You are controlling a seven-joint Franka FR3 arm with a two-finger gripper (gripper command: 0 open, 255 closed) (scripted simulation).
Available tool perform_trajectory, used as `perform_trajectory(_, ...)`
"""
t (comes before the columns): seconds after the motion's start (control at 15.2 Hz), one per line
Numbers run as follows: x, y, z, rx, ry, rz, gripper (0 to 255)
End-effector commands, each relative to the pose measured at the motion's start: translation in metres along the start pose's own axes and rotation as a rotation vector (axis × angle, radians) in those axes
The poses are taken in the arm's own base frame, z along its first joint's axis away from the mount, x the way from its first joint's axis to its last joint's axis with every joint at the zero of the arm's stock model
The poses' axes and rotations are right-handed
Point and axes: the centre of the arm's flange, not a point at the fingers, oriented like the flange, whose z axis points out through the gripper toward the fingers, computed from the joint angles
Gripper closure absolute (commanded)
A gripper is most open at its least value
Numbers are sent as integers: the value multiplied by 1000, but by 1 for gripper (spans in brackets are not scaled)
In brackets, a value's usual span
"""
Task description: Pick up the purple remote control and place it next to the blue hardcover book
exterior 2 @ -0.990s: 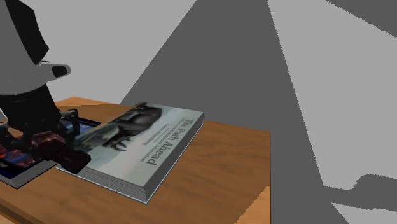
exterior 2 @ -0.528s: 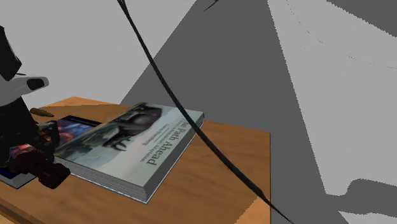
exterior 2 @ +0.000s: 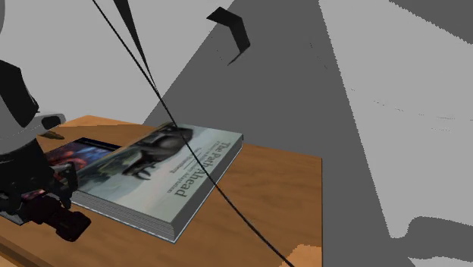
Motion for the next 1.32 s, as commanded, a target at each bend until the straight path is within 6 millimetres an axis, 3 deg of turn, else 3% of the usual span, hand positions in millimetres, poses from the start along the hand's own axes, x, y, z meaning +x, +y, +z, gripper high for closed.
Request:
perform_trajectory(0.0,-2,0,11,0,0,0,255)
perform_trajectory(0.26,-4,0,32,0,0,0,255)
perform_trajectory(0.79,-4,0,33,0,0,0,255)
perform_trajectory(0.86,-4,0,33,0,0,0,0)
perform_trajectory(1.19,-4,0,33,0,0,0,0)
perform_trajectory(1.25,-4,0,20,0,0,0,0)
